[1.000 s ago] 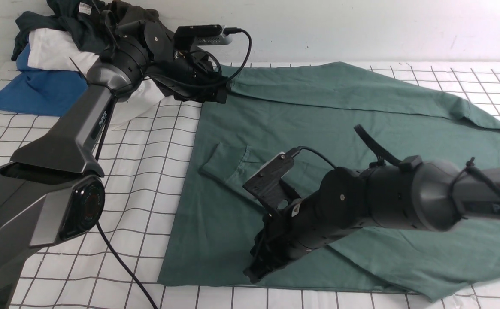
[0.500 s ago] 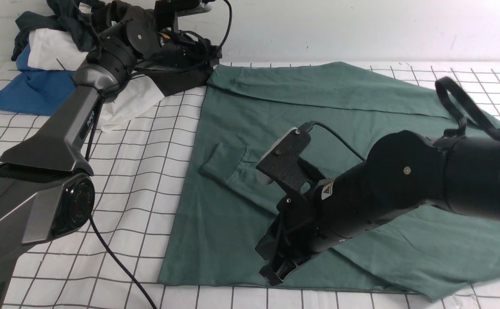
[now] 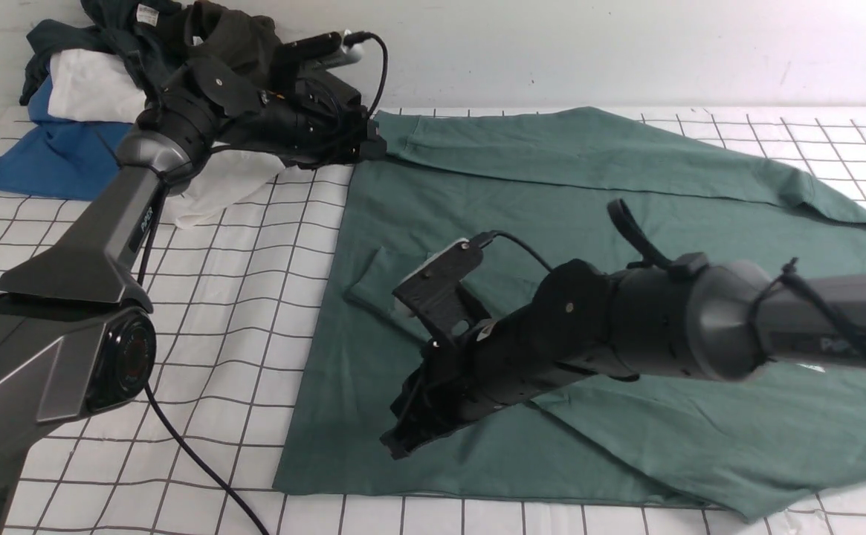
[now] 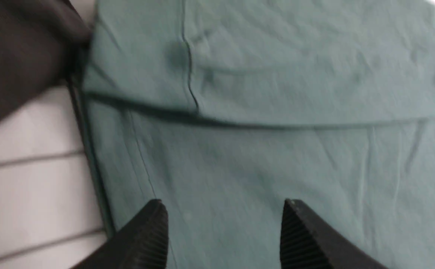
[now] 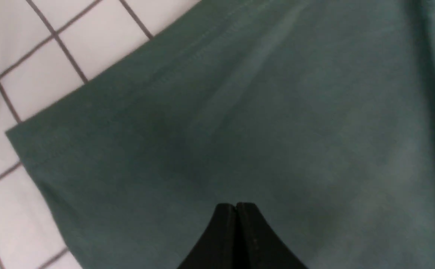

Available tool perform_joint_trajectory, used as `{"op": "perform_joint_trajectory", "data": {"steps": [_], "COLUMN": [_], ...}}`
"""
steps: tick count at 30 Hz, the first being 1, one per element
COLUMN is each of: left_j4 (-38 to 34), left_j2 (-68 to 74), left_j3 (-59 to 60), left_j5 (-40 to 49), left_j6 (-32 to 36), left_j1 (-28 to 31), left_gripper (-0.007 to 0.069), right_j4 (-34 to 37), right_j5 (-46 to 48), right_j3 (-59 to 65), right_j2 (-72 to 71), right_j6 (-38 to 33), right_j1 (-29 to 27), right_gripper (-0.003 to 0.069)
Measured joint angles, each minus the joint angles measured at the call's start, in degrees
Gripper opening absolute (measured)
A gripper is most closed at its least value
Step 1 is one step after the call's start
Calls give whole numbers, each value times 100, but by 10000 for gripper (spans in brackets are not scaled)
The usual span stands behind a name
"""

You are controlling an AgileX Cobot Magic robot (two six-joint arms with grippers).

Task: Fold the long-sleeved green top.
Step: Use the left arm to clamp the cuff farthest from it

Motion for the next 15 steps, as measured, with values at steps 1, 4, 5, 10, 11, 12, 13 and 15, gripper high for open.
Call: {"op": "perform_joint_trajectory", "data": {"steps": [1,4,5,10,11,12,13,15], "left_j4": [44,173,216,392,483,540,559,608], "left_j2": [0,0,5,5,5,5,5,5], "left_j3": [0,0,0,0,0,0,0,0], "left_j5": [167,552,635,925,953,947,932,866], "left_j6": [-11,-38,-82,-489,-611,-679,-693,-733], "left_j1": [0,0,0,0,0,0,0,0], "left_gripper": [381,381,381,381,379,371,370,360], "right_j4": [36,68,78,91,61,-12,-28,-205], "right_j5": [89,457,488,441,439,471,471,470], "right_j3": [-75,-124,-83,135,226,275,284,338], "right_j2": [70,192,196,132,95,65,59,16], "right_j6": [-41,-61,-42,13,20,20,20,44], "right_j1": [33,112,133,234,319,420,440,614], "right_gripper": [-10,-10,-10,-10,-10,-10,-10,-10]}}
